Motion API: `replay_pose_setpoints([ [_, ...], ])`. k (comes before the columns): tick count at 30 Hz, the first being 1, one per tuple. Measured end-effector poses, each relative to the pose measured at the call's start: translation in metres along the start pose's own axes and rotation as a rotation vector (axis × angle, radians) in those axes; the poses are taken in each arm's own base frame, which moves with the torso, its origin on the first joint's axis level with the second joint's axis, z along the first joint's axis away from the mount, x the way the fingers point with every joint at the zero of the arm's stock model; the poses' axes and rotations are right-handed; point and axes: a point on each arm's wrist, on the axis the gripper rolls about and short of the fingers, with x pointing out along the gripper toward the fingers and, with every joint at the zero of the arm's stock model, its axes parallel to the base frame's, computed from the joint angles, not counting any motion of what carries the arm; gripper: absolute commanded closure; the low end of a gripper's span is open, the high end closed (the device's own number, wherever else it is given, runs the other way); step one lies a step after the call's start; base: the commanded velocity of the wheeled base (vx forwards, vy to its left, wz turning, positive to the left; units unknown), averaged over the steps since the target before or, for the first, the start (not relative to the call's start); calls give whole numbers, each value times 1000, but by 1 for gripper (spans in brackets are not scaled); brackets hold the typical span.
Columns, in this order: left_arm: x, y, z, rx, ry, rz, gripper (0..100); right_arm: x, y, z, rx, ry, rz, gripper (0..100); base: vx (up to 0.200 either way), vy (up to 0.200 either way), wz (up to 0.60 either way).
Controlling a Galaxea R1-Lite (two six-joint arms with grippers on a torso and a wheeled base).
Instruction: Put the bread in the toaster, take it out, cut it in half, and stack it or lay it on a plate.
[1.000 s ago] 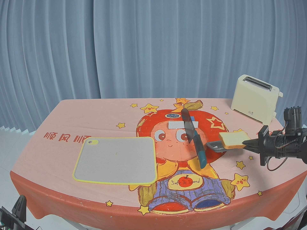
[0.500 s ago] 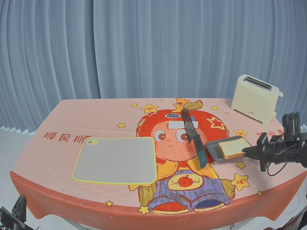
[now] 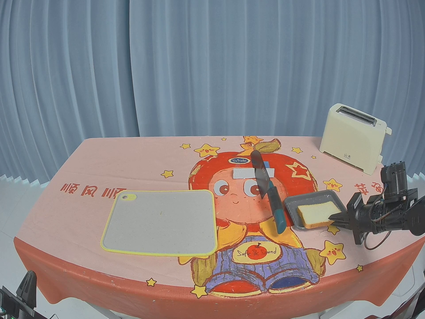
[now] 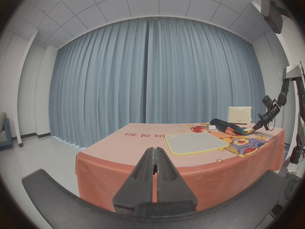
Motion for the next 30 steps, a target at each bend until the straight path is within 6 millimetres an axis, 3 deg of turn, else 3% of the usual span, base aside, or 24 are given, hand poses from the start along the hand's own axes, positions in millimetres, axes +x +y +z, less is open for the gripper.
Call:
replay_pose_setpoints([
  [30,0,0,0,0,0,0,100,-23,34,13,-126,-136,243,100,0,0,0],
])
